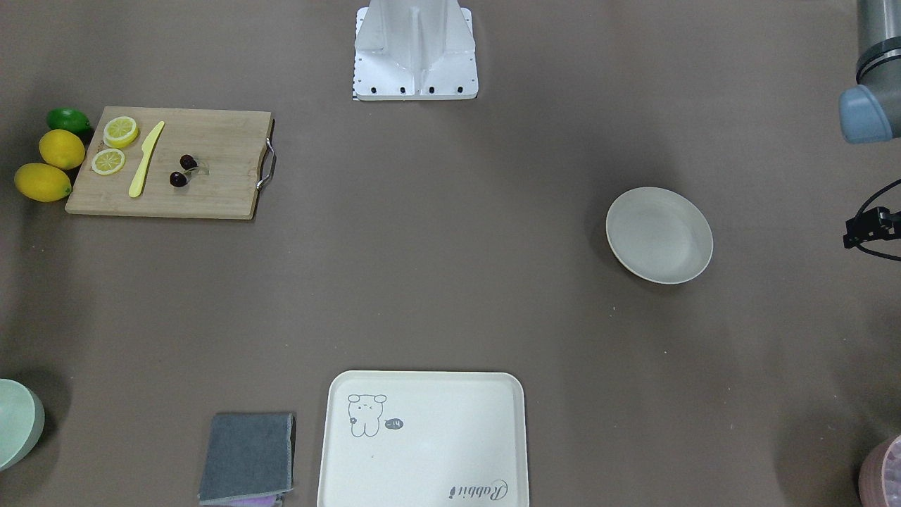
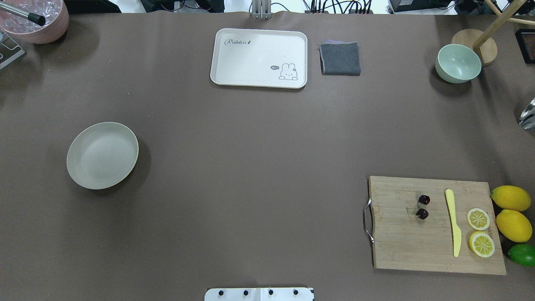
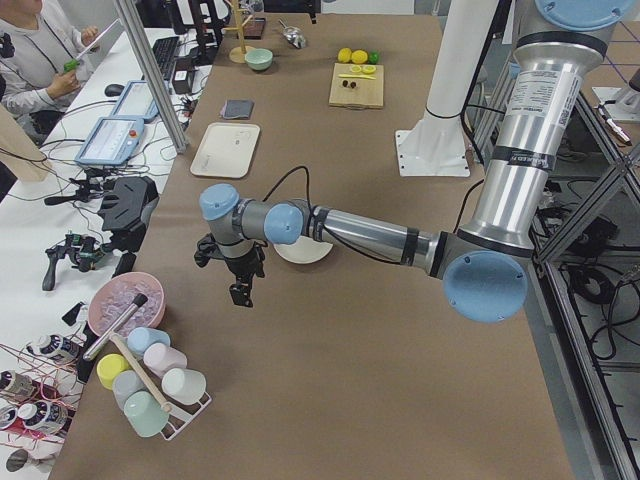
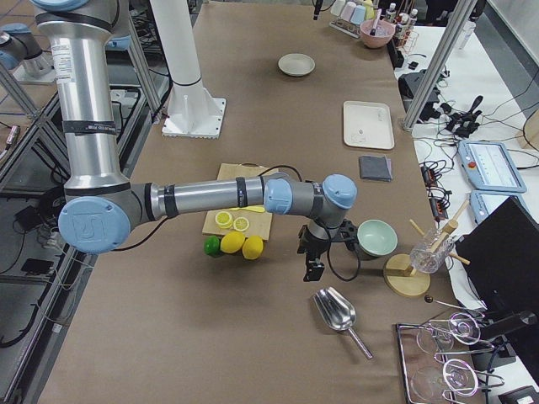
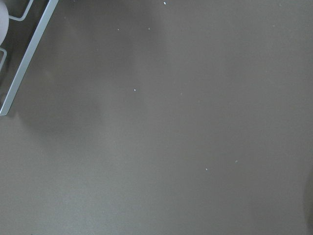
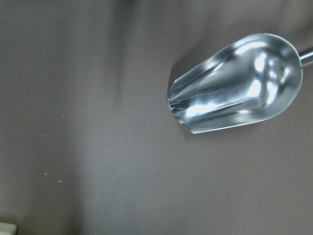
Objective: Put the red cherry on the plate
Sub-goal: 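Reach the left gripper down to the rim of the white bowl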
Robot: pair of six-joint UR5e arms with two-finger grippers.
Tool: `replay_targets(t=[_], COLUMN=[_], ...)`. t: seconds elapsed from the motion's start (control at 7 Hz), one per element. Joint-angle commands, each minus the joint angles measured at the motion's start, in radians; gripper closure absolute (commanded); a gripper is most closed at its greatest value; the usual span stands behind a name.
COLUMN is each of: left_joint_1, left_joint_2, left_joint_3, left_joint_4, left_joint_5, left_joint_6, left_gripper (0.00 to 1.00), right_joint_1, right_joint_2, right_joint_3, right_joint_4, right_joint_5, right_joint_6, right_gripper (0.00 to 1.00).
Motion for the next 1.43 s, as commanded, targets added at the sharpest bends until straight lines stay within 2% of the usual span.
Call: replay_targets(t=[0.0, 0.14, 0.43, 0.57, 0.71, 0.86, 1.0, 1.29], left_joint_1=[-0.004, -0.004, -0.005, -0.004, 0.021, 0.127, 0.210, 0.304], left_joint_2=[-0.002, 0.008, 0.002, 0.004, 0.001, -0.001, -0.002, 0.010], left_joint_3=[-0.014, -0.026, -0.126, -0.160, -0.145, -0.140, -0.107, 0.008], left_joint_4=[0.000, -0.023, -0.008, 0.020, 0.014, -0.012, -0.090, -0.269], left_joint_5=[-0.002, -0.002, -0.004, -0.055, -0.165, -0.169, -0.168, -0.165], left_joint_6=[-0.018, -0.085, -0.110, -0.113, -0.161, -0.254, -0.328, -0.412], left_gripper=[0.02, 0.03, 0.03, 0.03, 0.03, 0.03, 0.03, 0.03], right_joint_1=[0.000, 0.000, 0.000, 0.000, 0.000, 0.000, 0.000, 0.000], right_joint_2=[0.001, -0.002, 0.001, 0.002, 0.013, 0.014, 0.013, 0.013], right_joint_3=[-0.003, 0.000, -0.002, 0.003, -0.003, 0.001, 0.001, 0.003], right_joint_4=[0.000, 0.000, 0.000, 0.000, 0.000, 0.000, 0.000, 0.000], right_joint_5=[-0.002, -0.002, 0.000, -0.002, -0.002, 0.000, 0.000, 0.002], right_joint_6=[-0.002, -0.002, 0.000, -0.002, -0.002, -0.002, 0.000, -0.002], right_gripper=[0.00, 0.00, 0.00, 0.00, 0.00, 0.00, 0.00, 0.00])
